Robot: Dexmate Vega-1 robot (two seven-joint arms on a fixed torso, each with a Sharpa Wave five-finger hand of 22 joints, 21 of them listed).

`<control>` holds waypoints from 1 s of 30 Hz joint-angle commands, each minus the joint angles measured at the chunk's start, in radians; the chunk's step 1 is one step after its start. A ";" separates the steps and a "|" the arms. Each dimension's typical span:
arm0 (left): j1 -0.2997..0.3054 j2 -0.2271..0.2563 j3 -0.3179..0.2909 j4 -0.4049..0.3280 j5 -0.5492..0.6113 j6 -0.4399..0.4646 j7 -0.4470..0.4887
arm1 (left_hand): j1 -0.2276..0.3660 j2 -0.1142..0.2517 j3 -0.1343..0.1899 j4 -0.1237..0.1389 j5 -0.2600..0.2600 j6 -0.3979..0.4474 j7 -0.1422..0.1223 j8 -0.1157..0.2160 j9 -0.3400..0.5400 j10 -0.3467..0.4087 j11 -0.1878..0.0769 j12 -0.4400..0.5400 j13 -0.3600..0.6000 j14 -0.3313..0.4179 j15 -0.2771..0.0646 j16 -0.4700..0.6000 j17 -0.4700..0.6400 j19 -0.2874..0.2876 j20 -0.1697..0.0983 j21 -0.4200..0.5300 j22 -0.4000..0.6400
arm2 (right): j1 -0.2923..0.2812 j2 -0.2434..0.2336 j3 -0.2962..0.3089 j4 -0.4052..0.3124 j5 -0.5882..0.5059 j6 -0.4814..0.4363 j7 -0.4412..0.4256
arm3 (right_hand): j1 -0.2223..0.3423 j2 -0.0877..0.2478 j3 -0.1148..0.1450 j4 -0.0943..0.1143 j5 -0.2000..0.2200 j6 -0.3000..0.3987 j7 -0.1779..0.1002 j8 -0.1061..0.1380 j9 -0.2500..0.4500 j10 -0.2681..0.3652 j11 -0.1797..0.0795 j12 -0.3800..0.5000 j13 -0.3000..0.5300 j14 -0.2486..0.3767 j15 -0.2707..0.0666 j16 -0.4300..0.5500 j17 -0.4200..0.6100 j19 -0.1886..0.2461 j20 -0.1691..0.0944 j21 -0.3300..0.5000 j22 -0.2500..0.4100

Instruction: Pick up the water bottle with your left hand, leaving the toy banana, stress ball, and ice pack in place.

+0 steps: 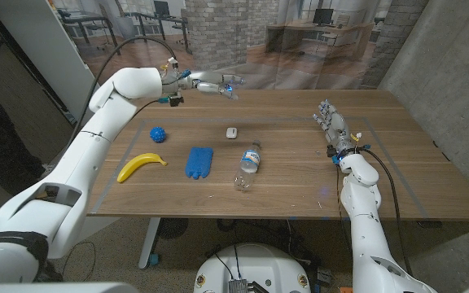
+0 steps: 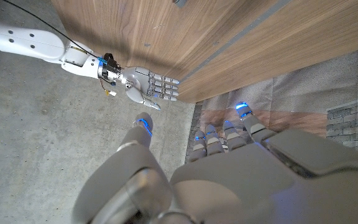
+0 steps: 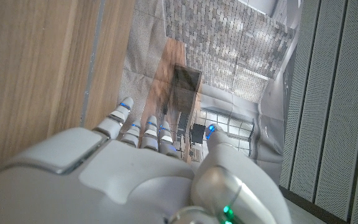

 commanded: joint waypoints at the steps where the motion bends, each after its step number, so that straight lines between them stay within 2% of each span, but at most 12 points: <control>1: -0.045 0.010 0.025 -0.007 0.015 -0.042 -0.062 | 0.014 -0.006 -0.002 -0.008 -0.004 -0.009 -0.003 0.002 0.003 0.003 -0.002 0.002 0.006 -0.001 -0.006 0.002 0.003 0.005 -0.003 -0.007 0.004 | -0.011 0.010 -0.005 -0.002 0.006 0.020 -0.016 | 0.004 0.002 -0.001 -0.006 0.000 0.009 0.003 0.007 0.004 0.007 -0.002 0.006 0.003 0.006 0.002 0.010 0.005 0.007 0.001 0.007 0.003; 18: -0.130 0.025 0.088 -0.010 0.024 -0.108 -0.207 | 0.035 -0.028 -0.008 -0.021 0.000 -0.022 -0.007 -0.001 0.003 0.000 0.001 0.000 0.006 -0.002 -0.004 0.000 0.004 0.008 -0.001 -0.016 0.004 | -0.030 0.025 -0.020 -0.003 0.014 0.072 -0.047 | 0.002 0.003 -0.004 -0.007 0.000 0.011 0.004 0.006 0.004 0.009 -0.001 0.005 0.003 0.006 0.003 0.009 0.005 0.007 0.001 0.007 0.003; 30: -0.175 0.024 0.103 -0.013 0.029 -0.150 -0.261 | 0.048 -0.037 -0.010 -0.023 0.003 -0.022 -0.013 0.001 0.003 0.001 -0.001 0.000 0.007 -0.002 -0.006 0.000 0.004 0.011 0.001 -0.021 0.005 | -0.010 0.016 -0.039 0.019 0.017 0.124 -0.064 | 0.001 0.001 -0.006 -0.009 0.001 0.015 0.005 0.007 0.004 0.010 0.001 0.005 0.003 0.009 0.004 0.009 0.005 0.010 0.001 0.008 0.003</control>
